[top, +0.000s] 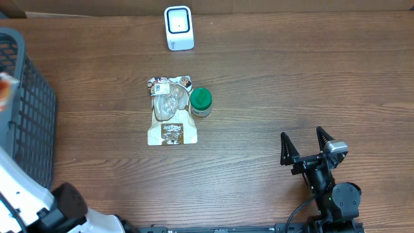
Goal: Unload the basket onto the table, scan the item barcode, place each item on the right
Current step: 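Carry the orange box right of the jar and release it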
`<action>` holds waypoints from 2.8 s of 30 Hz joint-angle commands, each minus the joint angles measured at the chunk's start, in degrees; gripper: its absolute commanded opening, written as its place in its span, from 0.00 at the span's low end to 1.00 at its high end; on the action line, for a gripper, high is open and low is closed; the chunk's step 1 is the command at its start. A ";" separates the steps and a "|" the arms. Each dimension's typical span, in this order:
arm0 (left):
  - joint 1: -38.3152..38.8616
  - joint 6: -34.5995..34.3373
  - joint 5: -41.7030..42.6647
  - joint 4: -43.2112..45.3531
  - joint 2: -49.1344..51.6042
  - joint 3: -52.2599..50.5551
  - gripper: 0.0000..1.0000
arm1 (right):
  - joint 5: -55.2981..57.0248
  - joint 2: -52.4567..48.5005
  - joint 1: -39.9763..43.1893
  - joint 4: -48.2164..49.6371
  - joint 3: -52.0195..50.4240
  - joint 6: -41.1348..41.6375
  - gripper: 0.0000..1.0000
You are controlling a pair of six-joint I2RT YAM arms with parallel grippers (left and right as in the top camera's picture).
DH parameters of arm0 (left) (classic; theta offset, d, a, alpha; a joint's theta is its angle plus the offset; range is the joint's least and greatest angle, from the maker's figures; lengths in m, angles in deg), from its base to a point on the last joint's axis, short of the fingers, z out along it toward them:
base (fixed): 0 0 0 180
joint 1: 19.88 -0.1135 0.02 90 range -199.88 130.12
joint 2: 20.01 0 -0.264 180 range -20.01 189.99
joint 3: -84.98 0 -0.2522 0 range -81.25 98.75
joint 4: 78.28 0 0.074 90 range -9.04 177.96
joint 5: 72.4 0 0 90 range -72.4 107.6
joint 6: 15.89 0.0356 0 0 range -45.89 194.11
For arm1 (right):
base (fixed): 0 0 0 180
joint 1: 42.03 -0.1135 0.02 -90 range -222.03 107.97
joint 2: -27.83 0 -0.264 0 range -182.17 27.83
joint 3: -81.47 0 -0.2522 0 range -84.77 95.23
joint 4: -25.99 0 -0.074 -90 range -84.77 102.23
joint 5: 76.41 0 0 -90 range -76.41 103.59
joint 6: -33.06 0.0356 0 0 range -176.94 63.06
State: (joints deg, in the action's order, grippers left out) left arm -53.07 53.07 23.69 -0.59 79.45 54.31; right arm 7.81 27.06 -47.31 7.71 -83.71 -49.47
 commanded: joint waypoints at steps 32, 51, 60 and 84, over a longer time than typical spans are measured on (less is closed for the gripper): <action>65.94 23.41 -18.05 1.01 23.02 -1.60 0.04 | -0.31 0.61 0.11 0.26 -0.59 0.24 1.00; 73.48 48.76 -2.10 12.44 39.89 -1.60 0.04 | -0.31 0.61 0.11 0.26 -0.59 0.24 1.00; 74.49 52.15 -0.96 13.46 43.52 -1.51 0.51 | -0.31 0.61 0.11 0.26 -0.59 0.24 1.00; 52.17 19.76 -11.08 -0.50 15.34 25.62 1.00 | -0.31 0.61 0.11 0.26 -0.59 0.24 1.00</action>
State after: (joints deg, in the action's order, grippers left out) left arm 3.13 78.56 13.57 1.09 99.93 78.86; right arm 7.81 27.06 -47.31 7.71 -83.71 -49.45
